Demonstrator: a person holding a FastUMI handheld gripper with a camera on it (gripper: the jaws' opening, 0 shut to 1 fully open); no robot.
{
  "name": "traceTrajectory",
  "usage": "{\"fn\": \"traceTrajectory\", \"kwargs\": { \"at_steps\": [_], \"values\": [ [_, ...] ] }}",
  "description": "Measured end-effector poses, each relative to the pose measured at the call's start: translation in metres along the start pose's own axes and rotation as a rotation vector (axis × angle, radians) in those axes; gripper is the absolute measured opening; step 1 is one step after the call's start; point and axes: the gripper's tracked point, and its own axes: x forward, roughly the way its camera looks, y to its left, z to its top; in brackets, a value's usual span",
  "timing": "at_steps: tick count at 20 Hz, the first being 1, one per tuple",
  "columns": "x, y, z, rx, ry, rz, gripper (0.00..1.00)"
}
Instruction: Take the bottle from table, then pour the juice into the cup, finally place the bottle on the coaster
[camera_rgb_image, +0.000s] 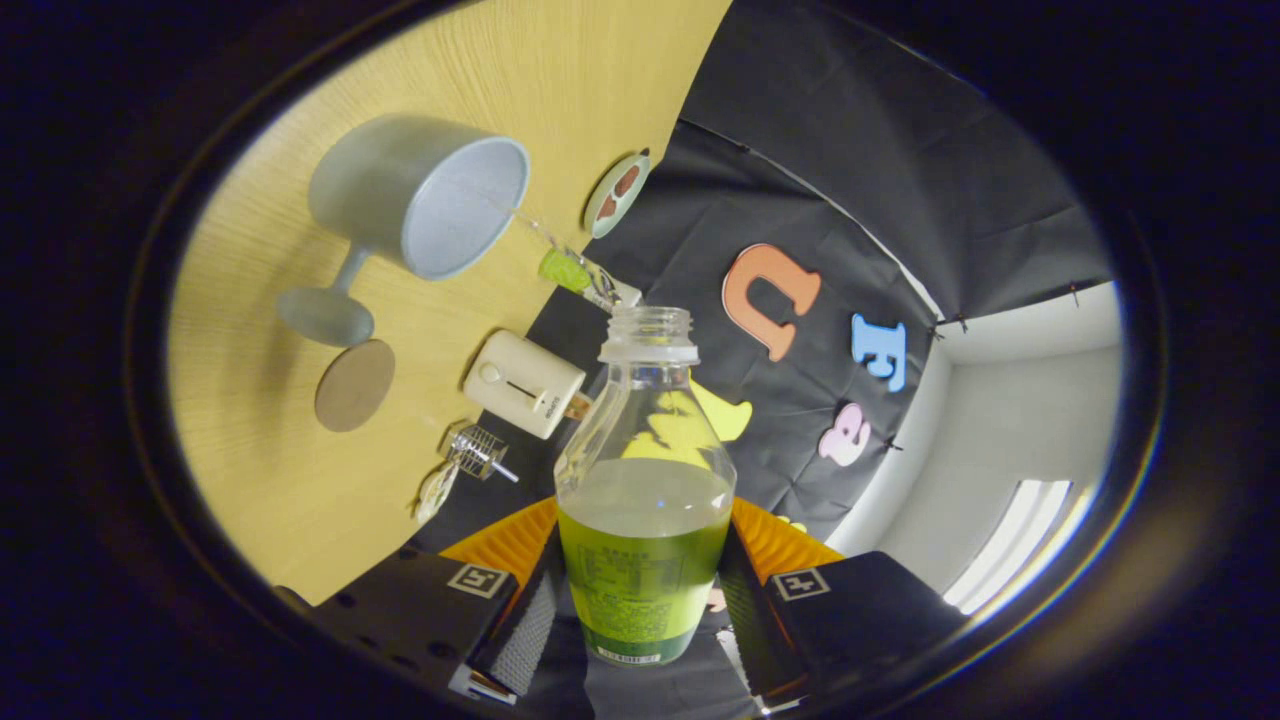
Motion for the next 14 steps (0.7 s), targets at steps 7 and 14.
{"fn": "traceTrajectory", "kwargs": {
  "at_steps": [7, 14],
  "values": [
    [0.0037, 0.0003, -0.0030, -0.068, 0.009, 0.005, 0.81],
    [0.0056, -0.0001, -0.0010, -0.118, 0.007, -0.006, 0.81]
  ]
}}
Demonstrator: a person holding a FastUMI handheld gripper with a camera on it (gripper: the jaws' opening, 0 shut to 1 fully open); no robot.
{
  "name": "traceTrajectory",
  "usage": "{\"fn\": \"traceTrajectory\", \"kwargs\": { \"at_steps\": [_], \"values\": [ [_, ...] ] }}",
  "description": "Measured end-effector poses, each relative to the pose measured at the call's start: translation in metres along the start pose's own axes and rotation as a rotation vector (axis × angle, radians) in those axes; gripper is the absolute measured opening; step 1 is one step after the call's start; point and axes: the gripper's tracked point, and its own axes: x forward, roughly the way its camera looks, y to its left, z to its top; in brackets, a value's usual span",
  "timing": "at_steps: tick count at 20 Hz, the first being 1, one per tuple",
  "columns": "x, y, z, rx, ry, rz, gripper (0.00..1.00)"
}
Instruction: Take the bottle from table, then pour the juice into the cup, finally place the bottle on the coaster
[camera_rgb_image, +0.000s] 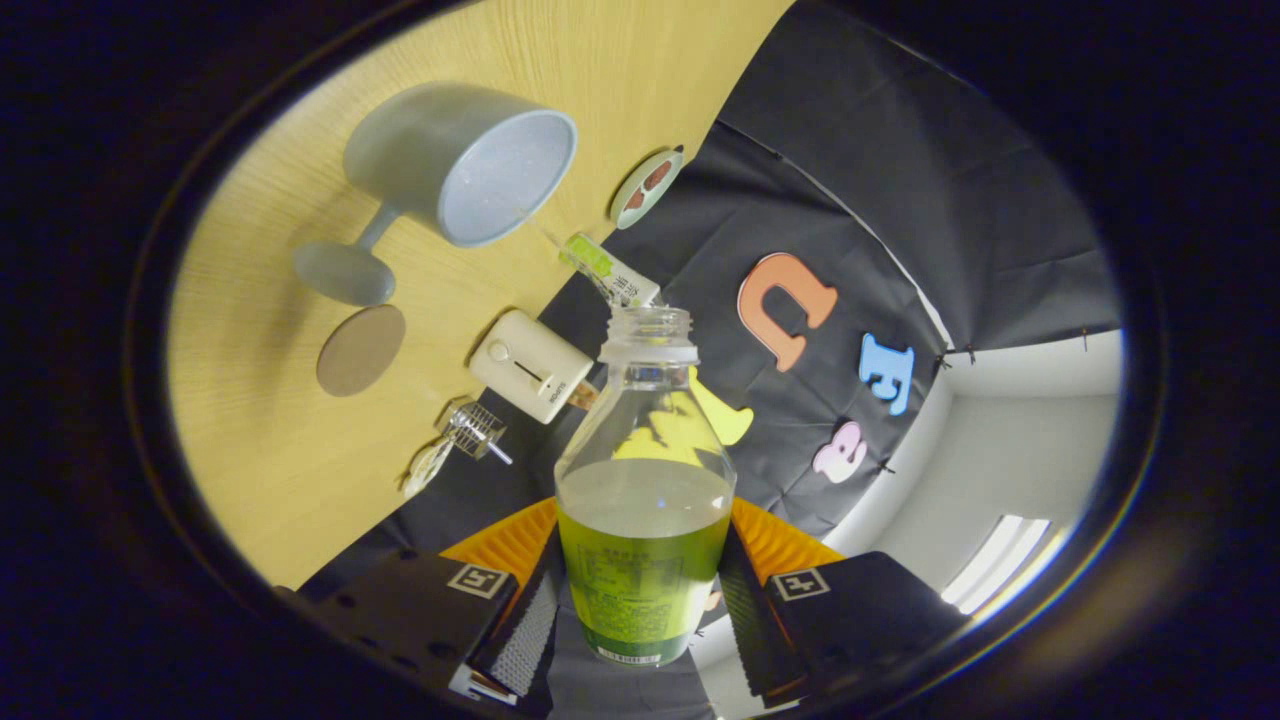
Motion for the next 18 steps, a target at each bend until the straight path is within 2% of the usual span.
{"fn": "traceTrajectory", "kwargs": {
  "at_steps": [12, 18],
  "values": [
    [-0.004, -0.033, 0.002, -0.090, -0.005, -0.097, 0.80],
    [-0.004, -0.040, -0.003, -0.106, 0.009, -0.110, 0.80]
  ]
}}
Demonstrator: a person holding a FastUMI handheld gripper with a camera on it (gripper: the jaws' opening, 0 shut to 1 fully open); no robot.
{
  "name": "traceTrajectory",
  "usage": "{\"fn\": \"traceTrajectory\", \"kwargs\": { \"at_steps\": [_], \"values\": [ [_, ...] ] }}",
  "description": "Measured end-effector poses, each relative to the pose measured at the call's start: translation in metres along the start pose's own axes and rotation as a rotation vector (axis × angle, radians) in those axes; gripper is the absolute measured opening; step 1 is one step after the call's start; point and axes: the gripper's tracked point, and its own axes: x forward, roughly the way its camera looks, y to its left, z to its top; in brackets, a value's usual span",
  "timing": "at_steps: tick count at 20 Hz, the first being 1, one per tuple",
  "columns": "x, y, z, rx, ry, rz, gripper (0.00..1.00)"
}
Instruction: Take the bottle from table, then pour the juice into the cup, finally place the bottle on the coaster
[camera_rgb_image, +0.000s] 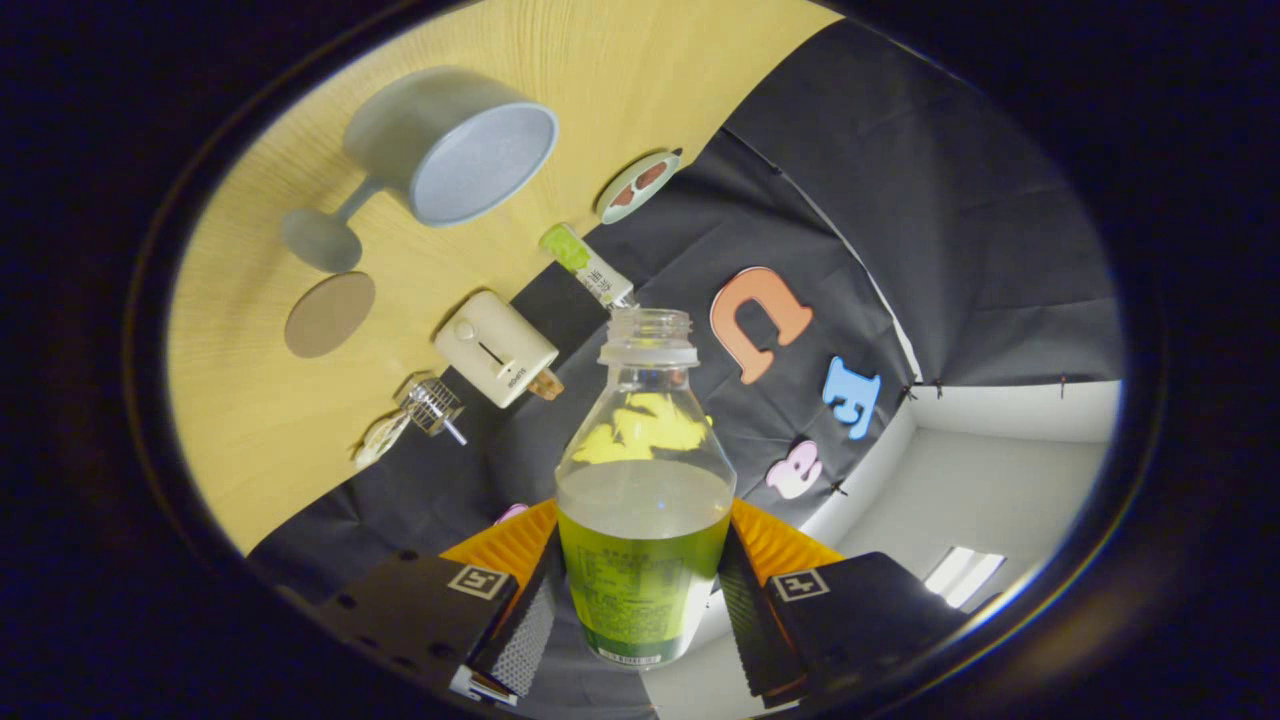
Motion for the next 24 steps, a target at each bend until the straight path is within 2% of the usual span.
{"fn": "traceTrajectory", "kwargs": {
  "at_steps": [12, 18, 21, 24],
  "values": [
    [0.001, -0.013, -0.005, 0.043, 0.016, -0.056, 0.81],
    [-0.005, 0.013, -0.014, 0.227, 0.065, 0.021, 0.81],
    [-0.008, 0.026, -0.017, 0.312, 0.081, 0.029, 0.81],
    [-0.011, 0.042, -0.010, 0.461, 0.079, 0.080, 0.81]
  ]
}}
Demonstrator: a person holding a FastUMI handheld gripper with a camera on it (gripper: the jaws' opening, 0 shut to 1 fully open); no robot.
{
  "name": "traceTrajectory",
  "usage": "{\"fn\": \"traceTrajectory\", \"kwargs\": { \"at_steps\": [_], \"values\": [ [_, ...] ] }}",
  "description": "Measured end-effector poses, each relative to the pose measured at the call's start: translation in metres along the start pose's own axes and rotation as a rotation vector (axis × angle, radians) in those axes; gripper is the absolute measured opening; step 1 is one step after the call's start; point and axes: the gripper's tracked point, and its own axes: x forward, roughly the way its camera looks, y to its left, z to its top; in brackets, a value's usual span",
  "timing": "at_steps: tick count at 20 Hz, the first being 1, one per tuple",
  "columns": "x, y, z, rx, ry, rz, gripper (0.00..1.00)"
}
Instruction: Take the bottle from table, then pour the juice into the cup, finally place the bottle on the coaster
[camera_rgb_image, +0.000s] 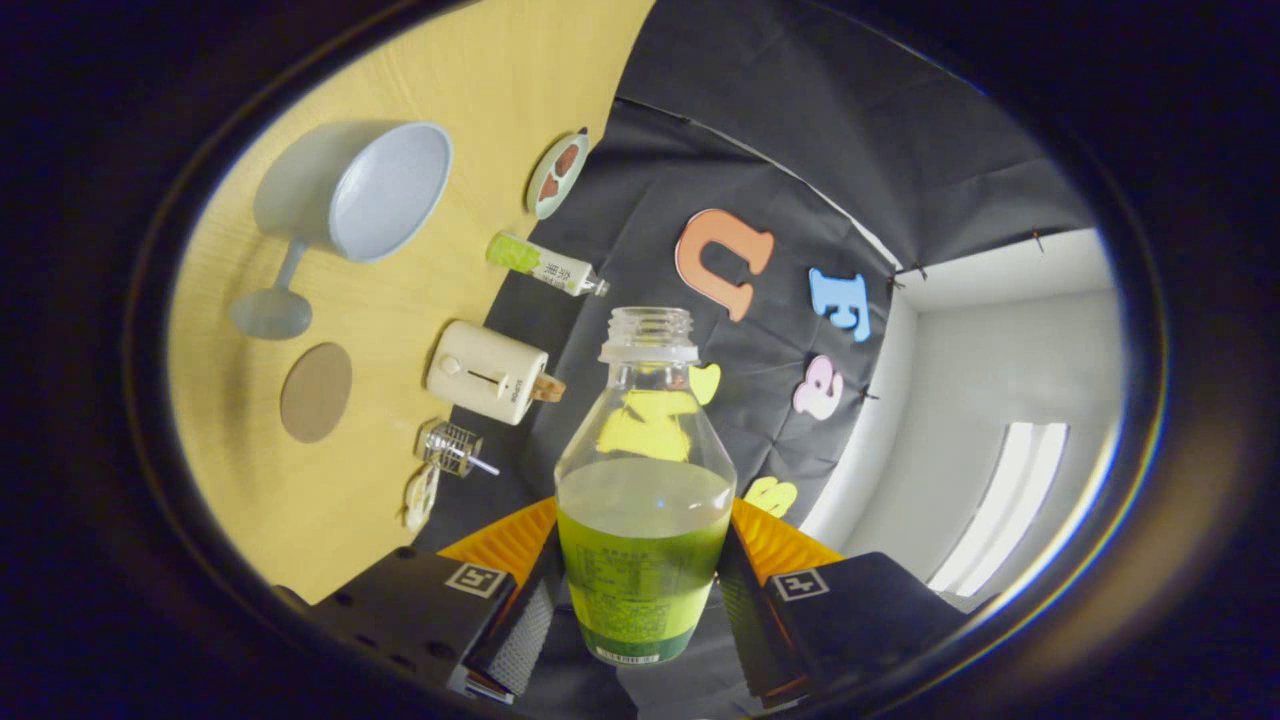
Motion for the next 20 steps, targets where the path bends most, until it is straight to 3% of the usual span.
{"fn": "traceTrajectory", "kwargs": {
  "at_steps": [5, 9, 12, 20],
  "values": [
    [-0.017, 0.037, 0.013, 0.309, -0.022, 0.218, 0.81],
    [-0.025, 0.041, 0.021, 0.596, -0.007, 0.327, 0.82],
    [-0.032, 0.052, 0.026, 0.741, 0.033, 0.435, 0.82],
    [-0.024, 0.054, 0.016, 1.155, 0.160, 0.537, 0.82]
  ]
}}
